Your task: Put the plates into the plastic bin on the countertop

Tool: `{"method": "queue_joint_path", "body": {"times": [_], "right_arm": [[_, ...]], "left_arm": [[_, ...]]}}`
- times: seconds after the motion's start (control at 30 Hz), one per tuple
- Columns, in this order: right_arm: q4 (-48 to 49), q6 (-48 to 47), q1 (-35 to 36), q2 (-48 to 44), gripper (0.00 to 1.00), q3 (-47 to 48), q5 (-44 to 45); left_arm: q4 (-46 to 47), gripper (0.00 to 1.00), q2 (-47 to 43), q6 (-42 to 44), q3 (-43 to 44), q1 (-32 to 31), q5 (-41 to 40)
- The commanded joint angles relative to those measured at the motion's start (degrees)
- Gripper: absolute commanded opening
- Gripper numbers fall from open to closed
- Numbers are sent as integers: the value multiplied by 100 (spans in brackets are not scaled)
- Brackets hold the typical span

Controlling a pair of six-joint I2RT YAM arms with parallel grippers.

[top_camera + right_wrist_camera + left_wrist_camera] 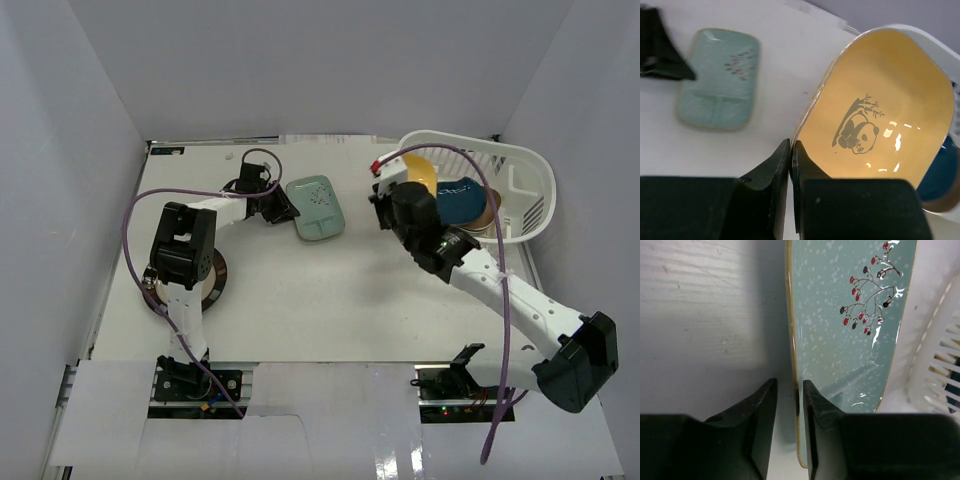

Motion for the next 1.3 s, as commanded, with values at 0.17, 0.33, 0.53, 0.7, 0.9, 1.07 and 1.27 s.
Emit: {"method": "queue_joint_path", "body": {"times": [0.17, 0.33, 0.53, 0.7, 0.9, 1.07, 1.27], "right_arm": [[-82, -282, -2480, 1106, 8, 735, -59], [-327, -502, -2807, 2284, 8, 1334, -69], [-451, -90, -2930, 2435, 30, 1300, -34], [-661, 524, -2931, 1533, 69, 1107, -541], [118, 1650, -2782, -146, 86, -16, -2422], [1201, 2635, -2658, -1141, 98, -1353, -4533], [1509, 3048, -2517, -1081, 94, -1688, -5061]], "left_arm": [[172, 0, 87, -109, 39, -60, 40], [514, 0, -466, -232, -383, -60, 172], [823, 0, -1837, -329, -1130, -288, 260], [744, 0, -2890, -205, -1569, -770, 119], [700, 0, -3534, -302, -1755, -1184, 66], [656, 0, -3999, -381, -1816, -1422, 119], [577, 0, -4325, -469, -1816, -1712, 84]]}}
